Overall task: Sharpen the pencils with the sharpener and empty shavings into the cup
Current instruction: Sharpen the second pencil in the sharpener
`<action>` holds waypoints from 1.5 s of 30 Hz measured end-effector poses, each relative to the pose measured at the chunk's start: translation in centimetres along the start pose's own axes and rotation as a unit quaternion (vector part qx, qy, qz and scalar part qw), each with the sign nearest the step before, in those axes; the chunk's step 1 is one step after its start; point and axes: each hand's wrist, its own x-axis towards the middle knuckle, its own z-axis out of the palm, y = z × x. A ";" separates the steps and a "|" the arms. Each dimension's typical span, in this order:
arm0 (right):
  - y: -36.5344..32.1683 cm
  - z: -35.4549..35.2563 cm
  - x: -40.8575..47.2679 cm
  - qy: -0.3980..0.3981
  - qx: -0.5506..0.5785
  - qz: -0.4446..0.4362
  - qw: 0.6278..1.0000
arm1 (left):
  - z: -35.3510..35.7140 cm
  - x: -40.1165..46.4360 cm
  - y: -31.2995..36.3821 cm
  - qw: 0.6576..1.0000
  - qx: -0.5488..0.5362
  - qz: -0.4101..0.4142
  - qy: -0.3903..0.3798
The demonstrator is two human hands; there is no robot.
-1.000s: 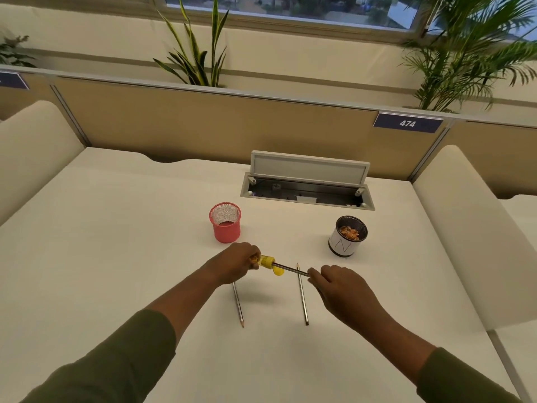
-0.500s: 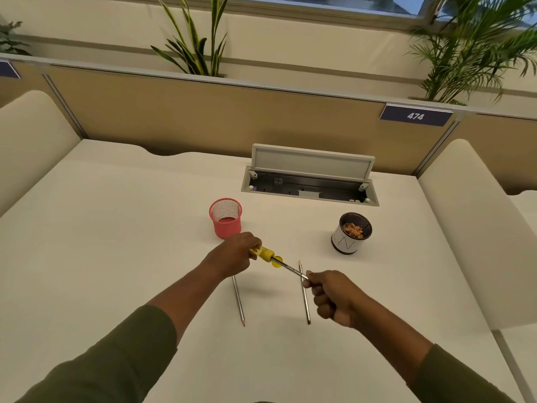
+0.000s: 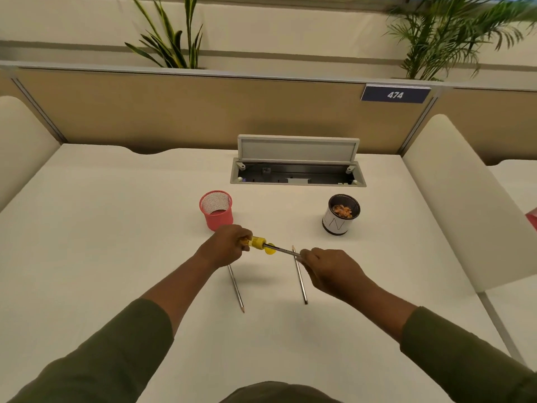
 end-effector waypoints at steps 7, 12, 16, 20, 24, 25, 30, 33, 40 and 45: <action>-1.5 -2.1 1.8 -0.135 0.612 0.538 0.564 | 0.3 -0.3 0.9 0.997 0.030 0.059 0.050; -1.9 -2.6 1.1 -0.148 0.476 0.413 0.763 | 0.3 -0.2 0.5 0.999 0.023 0.032 0.018; -1.5 -1.5 -0.4 -0.049 0.095 0.124 0.987 | -0.2 0.1 0.5 1.000 -0.012 0.000 0.003; -0.4 -0.7 -1.3 0.013 -0.056 -0.030 0.998 | -0.6 0.3 0.7 0.999 -0.033 -0.015 -0.020; -1.2 0.1 -1.3 0.052 0.026 0.016 0.998 | -0.4 0.3 0.9 0.999 -0.044 -0.003 0.011; -1.9 -0.1 -1.0 0.052 0.096 0.078 0.991 | -0.4 0.2 1.0 0.999 -0.041 0.009 0.027; -3.0 -1.8 1.0 -0.088 0.643 0.549 0.527 | 0.0 -0.2 0.9 0.996 0.004 0.070 0.050; -2.6 -2.0 0.9 -0.145 0.676 0.563 0.453 | 0.4 -0.3 0.6 0.997 0.017 0.075 0.031; -2.3 -1.4 -0.3 -0.060 0.117 0.144 0.981 | 0.3 0.1 -0.3 1.000 -0.014 0.012 -0.014; -0.5 -0.3 -1.0 -0.007 -0.055 -0.004 0.998 | 0.2 0.3 -0.4 0.999 -0.033 0.005 -0.032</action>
